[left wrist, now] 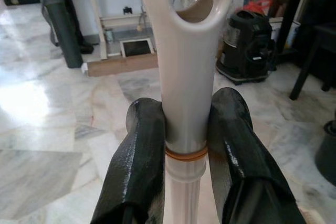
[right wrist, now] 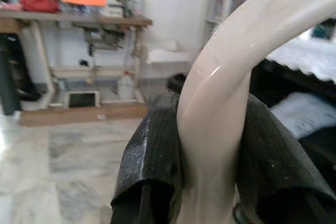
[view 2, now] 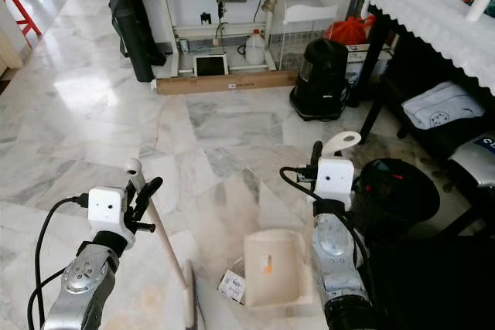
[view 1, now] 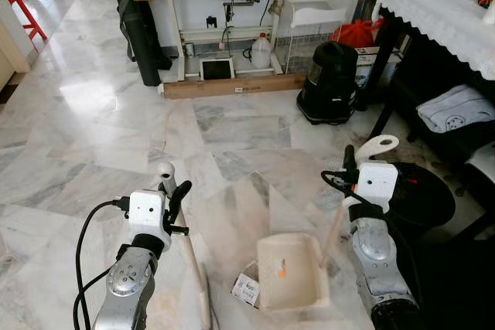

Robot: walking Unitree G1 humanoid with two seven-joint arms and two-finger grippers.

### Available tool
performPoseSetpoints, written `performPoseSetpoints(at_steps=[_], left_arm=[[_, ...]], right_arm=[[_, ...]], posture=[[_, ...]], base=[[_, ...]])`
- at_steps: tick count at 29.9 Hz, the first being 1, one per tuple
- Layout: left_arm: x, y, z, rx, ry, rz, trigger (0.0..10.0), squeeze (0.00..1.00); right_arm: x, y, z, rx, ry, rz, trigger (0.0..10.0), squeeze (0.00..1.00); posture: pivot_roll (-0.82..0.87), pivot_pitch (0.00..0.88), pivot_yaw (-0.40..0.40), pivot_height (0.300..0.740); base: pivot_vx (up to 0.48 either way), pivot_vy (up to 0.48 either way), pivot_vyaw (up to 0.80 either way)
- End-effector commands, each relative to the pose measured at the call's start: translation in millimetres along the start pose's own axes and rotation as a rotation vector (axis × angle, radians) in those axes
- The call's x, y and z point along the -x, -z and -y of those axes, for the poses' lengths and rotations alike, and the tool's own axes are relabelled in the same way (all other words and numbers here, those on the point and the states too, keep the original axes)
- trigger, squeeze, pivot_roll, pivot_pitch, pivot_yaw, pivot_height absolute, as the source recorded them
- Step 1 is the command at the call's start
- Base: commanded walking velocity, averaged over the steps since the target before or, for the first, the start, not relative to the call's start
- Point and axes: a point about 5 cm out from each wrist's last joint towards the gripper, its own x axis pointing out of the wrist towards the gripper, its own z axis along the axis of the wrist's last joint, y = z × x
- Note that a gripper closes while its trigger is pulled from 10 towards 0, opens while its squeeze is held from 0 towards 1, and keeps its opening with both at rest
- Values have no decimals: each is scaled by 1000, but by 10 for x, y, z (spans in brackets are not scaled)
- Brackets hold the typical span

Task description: Sweep floor

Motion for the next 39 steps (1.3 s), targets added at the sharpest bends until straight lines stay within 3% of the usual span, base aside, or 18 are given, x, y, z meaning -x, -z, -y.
performPoseSetpoints(at_steps=[1,9,20,39], left_arm=[[-13,-106,-44,-8,8,40,10000,0],[-15,-135,-47,-2,37,38,10000,0],[-43,-237,-146,-50,-47,91,10000,0],[-119,-232,-55,-8,39,74,10000,0]], right_arm=[[13,12,25,8,15,7,10000,0],[94,141,49,36,44,-35,10000,0],[202,324,154,90,106,-95,10000,0],[333,509,163,128,122,-164,10000,0]], posture=[[97,90,4,740],[104,101,15,740],[113,117,28,740],[120,122,33,740]], base=[[0,0,0],[0,0,0],[0,0,0],[0,0,0]])
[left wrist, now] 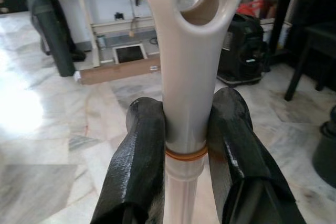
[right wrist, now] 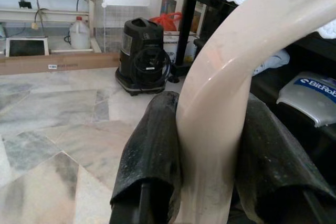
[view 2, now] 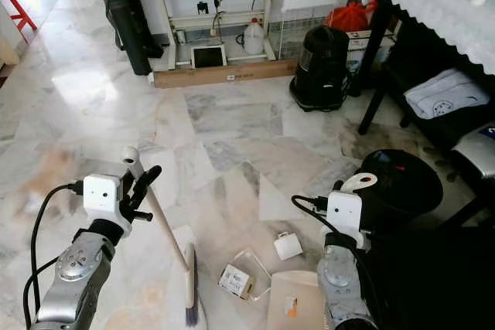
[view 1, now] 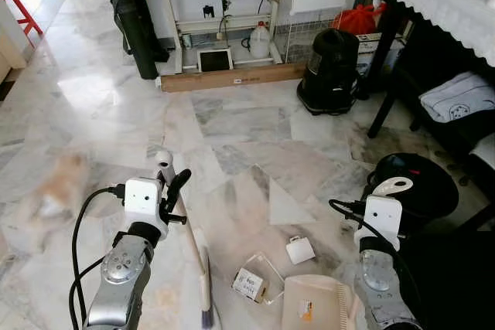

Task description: Sweep floor

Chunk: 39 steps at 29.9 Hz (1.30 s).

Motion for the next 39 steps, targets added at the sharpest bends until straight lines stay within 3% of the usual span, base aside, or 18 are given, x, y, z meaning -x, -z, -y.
performPoseSetpoints(at_steps=[1,9,13,19,20,25,39], left_arm=[[-27,-54,-11,1,11,18,10000,0],[-43,-55,-10,31,28,14,10000,0],[-65,-64,1,35,39,15,10000,0],[-74,-65,34,53,63,13,10000,0],[-75,-65,64,103,101,-5,10000,0],[-71,-62,58,161,155,-39,10000,0],[-64,-69,95,252,230,-86,10000,0]], right_arm=[[32,56,-8,25,-12,-19,10000,0],[78,69,56,31,23,-5,10000,0],[-1,-67,143,7,80,62,10000,0],[-27,-75,116,4,67,58,10000,0],[-30,-75,85,3,61,54,10000,0],[-17,-73,53,1,48,52,10000,0],[47,5,-25,-2,2,15,10000,0]], posture=[[120,122,33,740],[110,123,39,740],[109,121,39,740],[111,117,35,740],[112,116,35,740],[114,120,35,740],[121,120,38,740]], base=[[0,0,0],[0,0,0],[0,0,0],[0,0,0],[0,0,0],[0,0,0],[0,0,0]])
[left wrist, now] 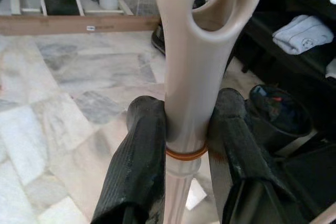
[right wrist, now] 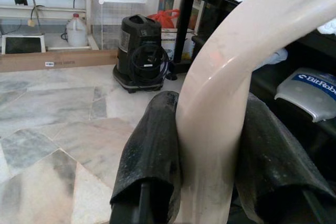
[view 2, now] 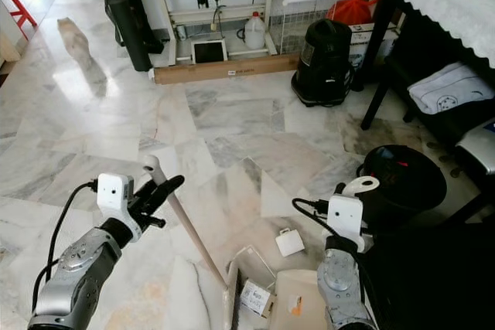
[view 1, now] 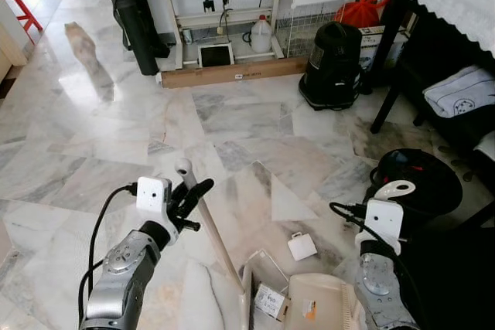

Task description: Sweep floor

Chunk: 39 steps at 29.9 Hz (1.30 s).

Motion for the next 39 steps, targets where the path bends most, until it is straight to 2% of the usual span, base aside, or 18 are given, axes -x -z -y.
performPoseSetpoints(at_steps=[1,5,12,18,21,24,29,33,39], left_arm=[[-11,-108,1,25,18,37,10000,0],[-26,-150,-10,84,19,47,10000,0],[0,-223,-48,258,12,91,10000,0],[-10,-357,-97,314,-24,160,10000,0],[-10,-373,-101,308,-28,165,10000,0],[-13,-416,-78,338,-20,175,10000,0],[-11,-472,-103,305,-58,206,10000,0],[3,-587,-256,119,-209,259,10000,0],[42,-619,-339,63,-299,285,10000,0]], right_arm=[[10,-3,-33,-8,-14,1,10000,0],[11,0,-48,-12,-21,-1,10000,0],[20,1,-81,-18,-34,-5,10000,0],[19,1,-94,-20,-43,-7,10000,0],[19,3,-98,-20,-44,-8,10000,0],[18,4,-101,-22,-47,-9,10000,0],[17,0,-103,-24,-50,-7,10000,0],[6,-28,-100,-35,-52,6,10000,0],[-43,-142,-79,-114,-48,49,10000,0]], posture=[[121,120,39,740],[122,118,40,740],[125,119,39,740],[129,120,38,740],[129,120,39,740],[130,120,38,740],[128,119,38,740],[129,119,37,740],[121,117,37,740]], base=[[0,0,0],[0,0,0],[0,0,0],[0,0,0],[0,0,0],[0,0,0],[0,0,0],[0,0,0],[0,0,0]])
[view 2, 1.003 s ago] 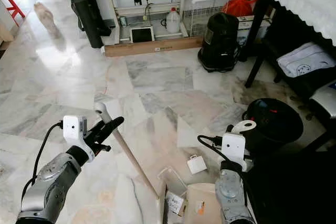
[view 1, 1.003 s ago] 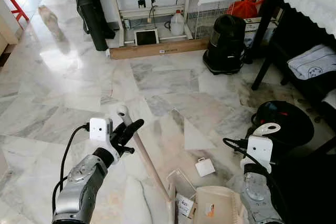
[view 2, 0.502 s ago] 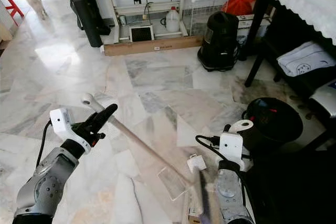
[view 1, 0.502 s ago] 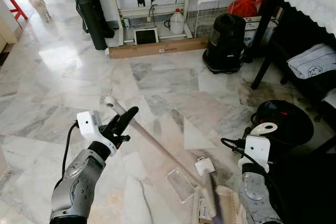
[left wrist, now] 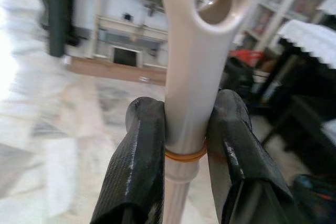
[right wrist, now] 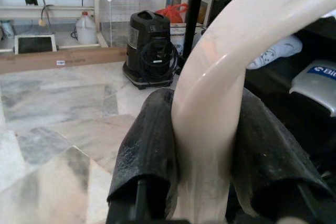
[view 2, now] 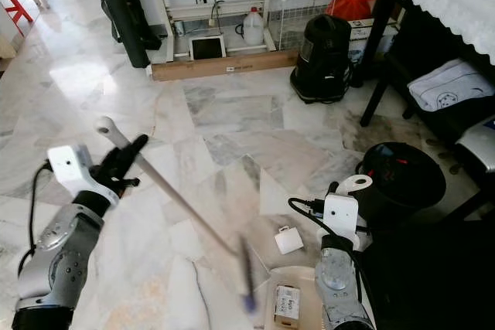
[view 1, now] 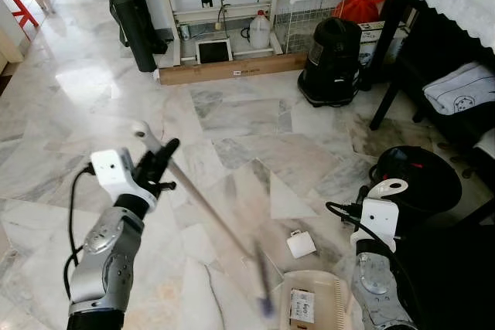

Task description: Sweep floor

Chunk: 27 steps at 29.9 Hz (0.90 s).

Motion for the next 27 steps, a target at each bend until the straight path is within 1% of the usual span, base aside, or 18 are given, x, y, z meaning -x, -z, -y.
performPoseSetpoints(at_steps=[1,3,5,8,18,23,24,25,27], left_arm=[[8,-47,-39,-33,-24,40,10000,0],[12,-35,-42,-44,-27,40,10000,0],[29,15,-36,-77,-23,31,10000,0],[35,38,-29,-88,-23,30,10000,0],[52,117,-14,-98,-17,17,10000,0],[44,127,22,-94,-5,21,10000,0],[44,127,22,-94,-5,21,10000,0],[39,133,45,-97,4,22,10000,0],[36,138,57,-100,9,23,10000,0]], right_arm=[[-52,-144,14,-72,11,62,10000,0],[-63,-167,35,-81,16,72,10000,0],[-79,-208,89,-110,34,86,10000,0],[-86,-227,109,-121,41,92,10000,0],[-97,-425,140,-181,30,158,10000,0],[-121,-475,136,-282,56,145,10000,0],[-121,-475,136,-282,56,145,10000,0],[-128,-501,126,-321,58,140,10000,0],[-137,-526,106,-355,57,136,10000,0]], posture=[[119,115,36,740],[117,114,35,740],[114,113,34,740],[114,113,34,740],[109,100,33,740],[106,93,33,740],[106,93,33,740],[104,89,33,740],[103,83,33,740]], base=[[0,0,0],[0,0,0],[0,0,0],[0,0,0],[0,0,0],[0,0,0],[0,0,0],[0,0,0],[0,0,0]])
